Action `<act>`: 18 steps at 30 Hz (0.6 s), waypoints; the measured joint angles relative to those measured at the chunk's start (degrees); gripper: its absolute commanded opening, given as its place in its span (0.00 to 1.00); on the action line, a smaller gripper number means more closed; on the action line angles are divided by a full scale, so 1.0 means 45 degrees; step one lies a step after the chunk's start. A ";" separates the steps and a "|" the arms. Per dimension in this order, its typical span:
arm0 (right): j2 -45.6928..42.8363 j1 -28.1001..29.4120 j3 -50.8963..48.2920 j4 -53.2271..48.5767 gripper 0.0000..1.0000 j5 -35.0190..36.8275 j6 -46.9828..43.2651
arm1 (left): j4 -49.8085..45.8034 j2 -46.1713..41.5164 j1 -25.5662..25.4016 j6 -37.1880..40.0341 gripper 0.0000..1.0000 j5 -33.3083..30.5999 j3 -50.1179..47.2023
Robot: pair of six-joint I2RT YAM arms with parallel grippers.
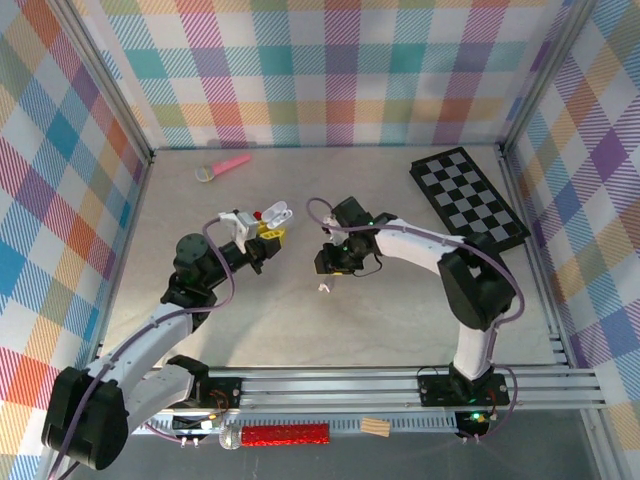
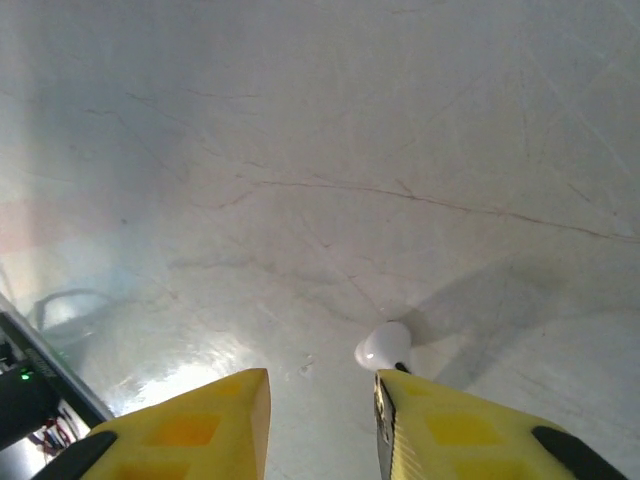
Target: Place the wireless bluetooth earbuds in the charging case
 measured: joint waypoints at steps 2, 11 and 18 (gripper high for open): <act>0.0500 0.0000 0.0427 -0.0413 0.33 0.0049 -0.0267 | -0.0359 -0.0228 0.0000 0.0039 0.00 0.0005 0.0005; 0.1719 0.0005 0.1132 -0.1263 0.32 -0.0121 -0.1161 | -0.1355 -0.0350 0.0000 0.0175 0.00 0.0039 0.0010; 0.1821 0.0087 0.1078 -0.1399 0.29 -0.0641 -0.1438 | -0.1851 -0.0087 0.0000 0.0413 0.00 0.0039 0.0151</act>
